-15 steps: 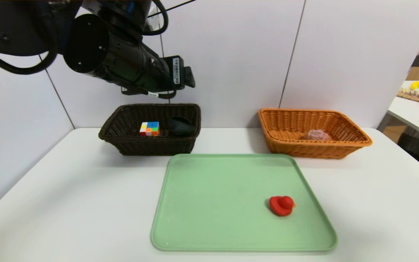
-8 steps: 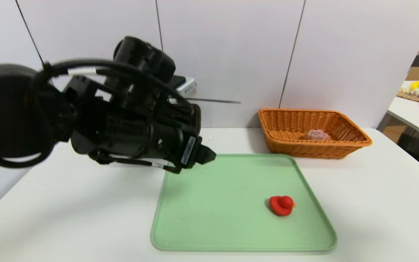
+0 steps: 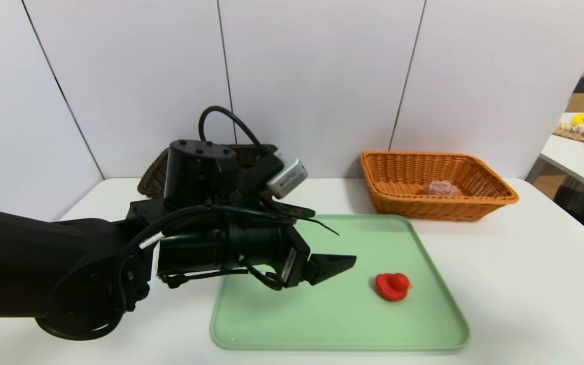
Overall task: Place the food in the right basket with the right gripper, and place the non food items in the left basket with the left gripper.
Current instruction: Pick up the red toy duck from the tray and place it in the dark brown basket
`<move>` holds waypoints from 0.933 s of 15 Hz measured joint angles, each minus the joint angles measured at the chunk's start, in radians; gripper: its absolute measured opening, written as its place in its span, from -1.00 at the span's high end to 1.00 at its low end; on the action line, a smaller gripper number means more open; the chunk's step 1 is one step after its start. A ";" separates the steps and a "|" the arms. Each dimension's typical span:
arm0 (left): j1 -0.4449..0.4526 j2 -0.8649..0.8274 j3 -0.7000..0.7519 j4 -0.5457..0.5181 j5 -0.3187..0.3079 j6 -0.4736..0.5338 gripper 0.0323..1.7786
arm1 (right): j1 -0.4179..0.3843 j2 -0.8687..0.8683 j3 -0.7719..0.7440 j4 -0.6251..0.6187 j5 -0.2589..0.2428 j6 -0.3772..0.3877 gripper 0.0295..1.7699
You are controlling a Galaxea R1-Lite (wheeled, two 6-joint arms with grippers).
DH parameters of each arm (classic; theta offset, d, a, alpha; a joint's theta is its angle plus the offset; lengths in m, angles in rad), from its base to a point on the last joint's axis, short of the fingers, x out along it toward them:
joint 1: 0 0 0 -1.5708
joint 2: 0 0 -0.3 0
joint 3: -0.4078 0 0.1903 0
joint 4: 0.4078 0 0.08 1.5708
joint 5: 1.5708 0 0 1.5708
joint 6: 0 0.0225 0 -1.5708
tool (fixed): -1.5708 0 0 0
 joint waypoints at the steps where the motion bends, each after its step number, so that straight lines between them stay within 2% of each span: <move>1: -0.001 0.008 0.004 -0.003 -0.026 -0.001 -0.89 | -0.001 -0.008 0.016 0.000 -0.003 0.001 -0.92; 5: 0.000 0.044 0.025 -0.006 -0.130 0.002 -0.90 | -0.016 -0.031 0.051 0.000 -0.011 0.001 -0.92; 7: 0.002 0.078 0.026 -0.015 -0.159 0.020 -0.90 | -0.019 -0.036 0.056 0.000 -0.024 0.001 -0.92; 11: 0.003 0.166 0.021 -0.119 -0.227 0.074 -0.90 | -0.015 -0.053 0.061 0.000 -0.010 -0.008 -0.92; 14: 0.004 0.227 0.015 -0.137 -0.306 0.109 -0.90 | -0.009 -0.059 0.096 0.007 -0.012 -0.029 -0.92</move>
